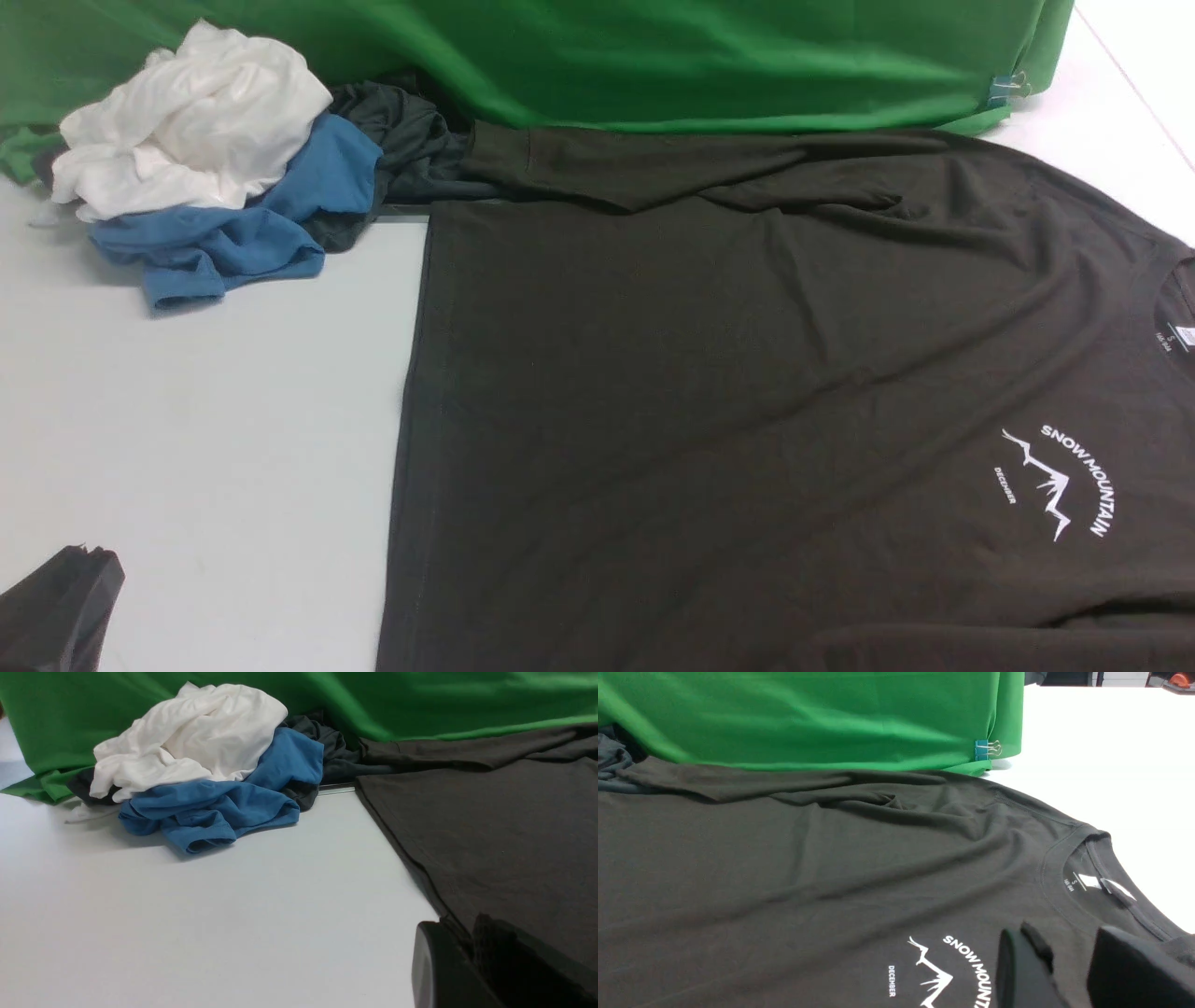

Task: Fold a long-sleeved shirt on a white desktop.
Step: 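Grasp the left edge of the dark T-shirt lying flat on the table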

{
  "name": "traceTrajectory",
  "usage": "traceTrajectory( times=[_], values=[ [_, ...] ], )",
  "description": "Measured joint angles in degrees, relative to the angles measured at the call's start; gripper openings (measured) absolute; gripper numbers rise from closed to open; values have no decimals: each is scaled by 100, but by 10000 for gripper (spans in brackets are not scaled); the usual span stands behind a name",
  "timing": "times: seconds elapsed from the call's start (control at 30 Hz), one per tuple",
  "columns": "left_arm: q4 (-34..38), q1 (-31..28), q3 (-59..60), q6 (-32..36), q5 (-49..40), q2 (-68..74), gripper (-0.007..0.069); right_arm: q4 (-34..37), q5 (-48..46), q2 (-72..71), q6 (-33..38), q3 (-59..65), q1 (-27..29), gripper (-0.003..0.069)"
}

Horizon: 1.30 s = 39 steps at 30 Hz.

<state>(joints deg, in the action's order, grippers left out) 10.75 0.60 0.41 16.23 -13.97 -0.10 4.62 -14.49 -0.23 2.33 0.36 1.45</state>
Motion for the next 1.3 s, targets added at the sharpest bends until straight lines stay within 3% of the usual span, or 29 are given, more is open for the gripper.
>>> traceTrajectory(
  times=[1.03, 1.3],
  values=[
    [8, 0, 0, -26, 132, 0, 111, 0, 0, 0, 0, 0, 0, 241],
    [1958, 0, 0, -1214, 1970, 0, 111, 0, 0, 0, 0, 0, 0, 241]
  ],
)
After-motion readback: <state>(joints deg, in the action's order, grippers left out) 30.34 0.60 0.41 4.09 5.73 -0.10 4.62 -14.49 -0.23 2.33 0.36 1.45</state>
